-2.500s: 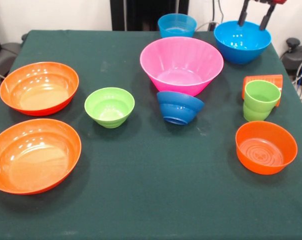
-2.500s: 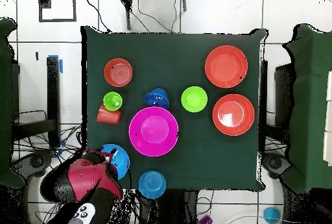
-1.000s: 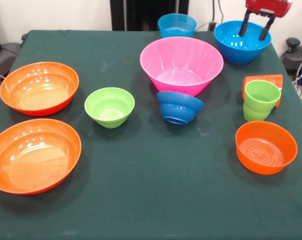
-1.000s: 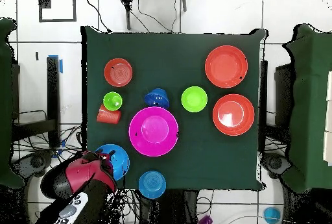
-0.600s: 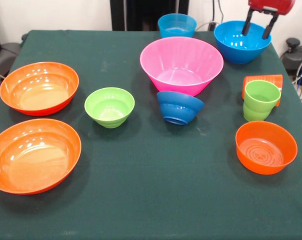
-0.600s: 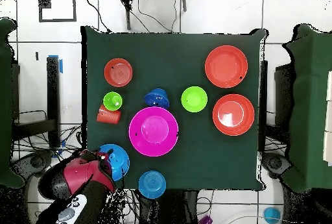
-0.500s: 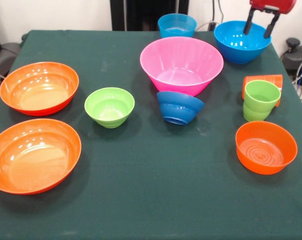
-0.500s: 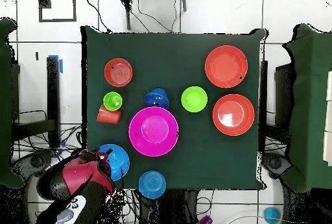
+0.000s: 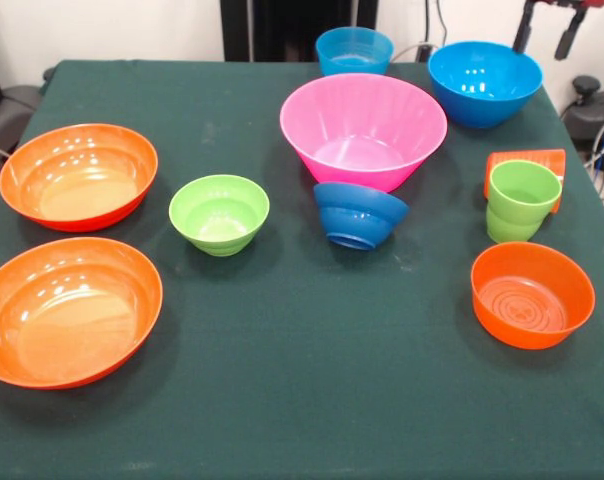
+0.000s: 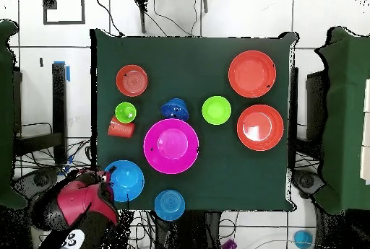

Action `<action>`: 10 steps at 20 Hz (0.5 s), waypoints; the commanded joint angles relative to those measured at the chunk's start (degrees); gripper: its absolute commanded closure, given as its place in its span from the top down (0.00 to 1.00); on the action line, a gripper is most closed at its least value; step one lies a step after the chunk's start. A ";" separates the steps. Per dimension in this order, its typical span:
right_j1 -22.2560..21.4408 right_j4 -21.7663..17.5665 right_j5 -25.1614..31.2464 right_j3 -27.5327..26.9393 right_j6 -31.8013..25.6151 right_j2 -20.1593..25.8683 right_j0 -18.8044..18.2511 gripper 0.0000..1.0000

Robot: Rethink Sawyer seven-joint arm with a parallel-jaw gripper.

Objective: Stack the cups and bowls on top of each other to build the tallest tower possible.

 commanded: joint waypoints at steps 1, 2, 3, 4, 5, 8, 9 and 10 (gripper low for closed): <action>-5.77 -1.27 -3.13 8.64 7.78 6.91 -6.01 1.00; -6.17 -1.86 -4.36 9.79 7.66 7.68 -7.11 1.00; -6.27 -2.08 -4.85 10.22 7.67 8.02 -7.56 1.00; -6.21 -2.42 -5.82 10.86 7.84 8.28 -7.84 1.00; -6.10 -2.49 -6.20 11.04 7.95 8.47 -7.98 1.00; -5.08 -2.53 -7.41 10.72 8.05 8.65 -8.32 1.00; -4.61 -2.58 -7.83 10.62 8.03 8.45 -8.21 1.00; -3.65 -2.69 -8.41 10.26 7.91 8.12 -7.97 1.00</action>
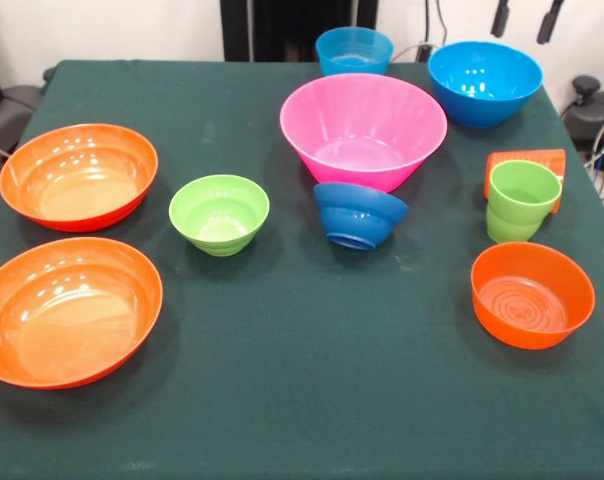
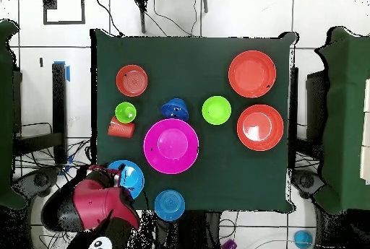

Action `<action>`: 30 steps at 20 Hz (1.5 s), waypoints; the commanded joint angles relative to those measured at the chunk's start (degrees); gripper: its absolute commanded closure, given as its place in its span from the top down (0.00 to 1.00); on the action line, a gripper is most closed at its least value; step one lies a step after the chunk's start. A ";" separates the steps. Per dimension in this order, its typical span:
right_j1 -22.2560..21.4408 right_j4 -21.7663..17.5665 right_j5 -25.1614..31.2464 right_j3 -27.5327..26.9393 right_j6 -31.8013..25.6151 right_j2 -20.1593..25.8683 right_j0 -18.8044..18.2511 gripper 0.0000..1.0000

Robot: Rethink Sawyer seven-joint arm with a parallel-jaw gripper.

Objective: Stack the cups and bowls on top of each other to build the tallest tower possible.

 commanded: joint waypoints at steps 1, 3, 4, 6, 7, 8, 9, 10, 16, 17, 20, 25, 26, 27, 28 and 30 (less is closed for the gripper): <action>2.48 -2.71 -5.77 5.03 7.85 6.51 -1.06 1.00; 3.55 -2.69 -6.84 4.94 7.82 6.42 -0.90 1.00; 4.14 -2.56 -7.23 4.79 7.86 6.49 -0.76 1.00; 4.64 -2.10 -7.27 4.39 7.85 6.69 -0.56 1.00; 4.93 -1.79 -7.27 4.13 7.88 6.82 -0.46 1.00; 5.10 -1.25 -6.59 3.45 7.84 6.78 -0.12 1.00; 5.27 -0.90 -6.20 3.02 7.86 6.58 0.30 1.00; 5.79 -0.19 -5.48 2.09 8.02 6.03 1.09 1.00; 7.78 3.41 -1.26 -2.02 9.57 3.20 5.63 1.00; 7.93 3.73 -0.73 -2.46 9.70 2.96 6.00 1.00; 8.76 5.34 1.04 -4.17 10.23 2.00 7.49 1.00; 10.21 7.69 1.12 -5.31 10.76 1.43 9.15 1.00; 10.38 8.10 1.07 -5.39 10.92 1.40 9.44 1.00; 10.51 8.45 1.06 -5.47 10.96 1.32 9.65 1.00; 10.67 8.92 1.06 -5.63 11.06 1.40 9.80 1.00; 11.15 9.58 0.92 -6.02 11.02 1.32 9.96 1.00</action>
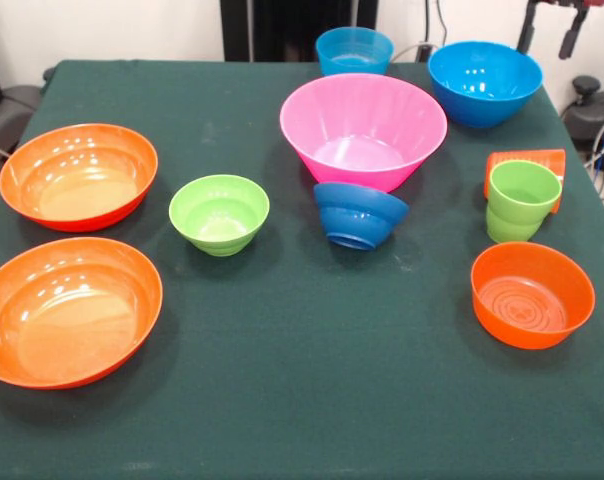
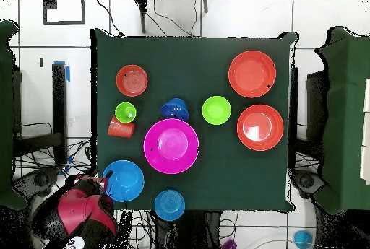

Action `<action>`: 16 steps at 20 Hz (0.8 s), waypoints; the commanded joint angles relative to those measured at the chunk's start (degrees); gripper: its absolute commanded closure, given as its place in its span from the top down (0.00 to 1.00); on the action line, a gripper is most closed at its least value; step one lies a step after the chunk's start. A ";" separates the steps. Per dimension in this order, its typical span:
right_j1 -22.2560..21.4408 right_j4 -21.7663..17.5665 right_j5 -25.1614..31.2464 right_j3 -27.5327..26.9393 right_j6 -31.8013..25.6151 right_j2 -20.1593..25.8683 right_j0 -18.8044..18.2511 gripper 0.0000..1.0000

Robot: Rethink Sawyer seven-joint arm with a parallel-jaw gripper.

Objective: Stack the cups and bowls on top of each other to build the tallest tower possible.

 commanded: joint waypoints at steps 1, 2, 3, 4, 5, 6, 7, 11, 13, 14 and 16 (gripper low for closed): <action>4.33 4.55 4.93 -4.59 10.86 2.00 0.65 1.00; 4.73 4.75 4.79 -4.84 10.71 1.80 0.96 1.00; 4.89 4.81 4.45 -4.71 10.49 1.81 0.92 1.00; 4.95 4.77 3.96 -4.35 10.27 1.83 0.85 1.00; 4.91 4.79 3.68 -4.07 10.15 1.82 0.79 1.00; 4.71 4.55 3.24 -3.52 9.89 2.00 0.48 1.00; 4.65 4.50 2.98 -3.24 9.78 2.08 0.32 1.00; 5.80 2.95 1.30 -2.91 8.28 1.55 -0.79 1.00; 6.55 1.82 0.03 -2.54 7.46 1.13 -1.49 1.00; 6.87 1.21 -0.53 -2.33 7.02 0.88 -1.84 1.00; 7.06 0.07 -1.30 -1.79 6.19 0.62 -2.68 1.00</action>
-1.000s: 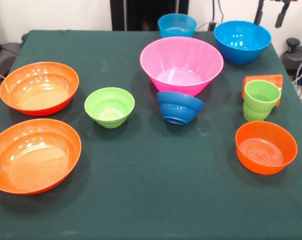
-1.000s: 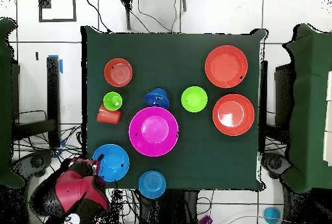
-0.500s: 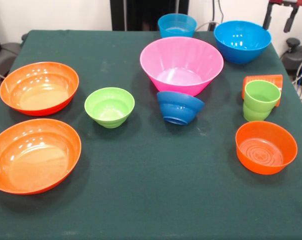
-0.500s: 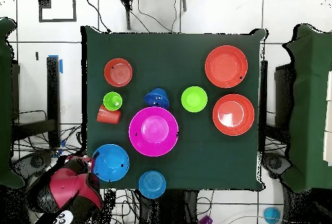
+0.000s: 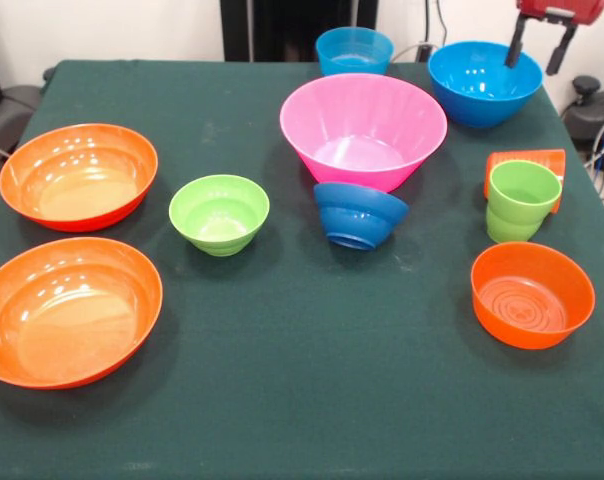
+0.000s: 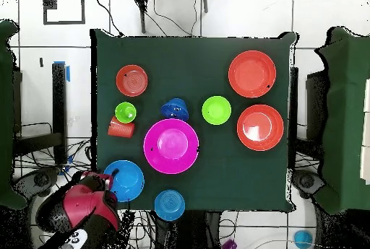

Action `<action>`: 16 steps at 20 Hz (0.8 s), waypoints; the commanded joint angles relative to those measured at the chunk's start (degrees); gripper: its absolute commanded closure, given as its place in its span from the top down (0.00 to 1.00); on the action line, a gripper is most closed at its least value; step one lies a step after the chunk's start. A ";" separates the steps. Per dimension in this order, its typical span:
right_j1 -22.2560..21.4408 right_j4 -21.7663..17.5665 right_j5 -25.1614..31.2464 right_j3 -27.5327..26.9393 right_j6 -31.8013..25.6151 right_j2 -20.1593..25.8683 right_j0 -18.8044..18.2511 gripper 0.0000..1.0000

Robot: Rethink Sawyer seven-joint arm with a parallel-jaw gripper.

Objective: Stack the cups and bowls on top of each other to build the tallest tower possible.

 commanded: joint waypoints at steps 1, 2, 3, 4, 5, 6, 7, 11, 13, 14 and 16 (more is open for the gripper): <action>2.92 -2.60 -1.39 -0.21 6.02 2.32 -3.20 1.00; 2.60 -3.05 -1.22 -0.21 5.52 2.60 -3.91 1.00; 2.45 -3.17 -1.20 -0.16 5.42 2.76 -4.20 1.00; 2.47 -3.51 -1.41 -0.07 5.25 3.16 -4.96 1.00; 2.48 -3.60 -1.35 -0.16 5.21 3.31 -5.18 1.00; 2.76 -3.97 -2.01 0.13 5.26 3.78 -5.72 1.00; 2.88 -4.03 -2.06 0.06 5.32 3.90 -5.86 1.00; 3.22 -4.41 -1.92 -0.27 5.38 4.60 -6.55 1.00; 3.54 -4.53 -1.98 -0.48 5.38 4.80 -6.74 1.00; 3.64 -4.59 -2.10 -0.49 5.45 4.76 -6.67 1.00; 3.44 -4.50 -1.44 -0.74 5.35 4.73 -6.53 1.00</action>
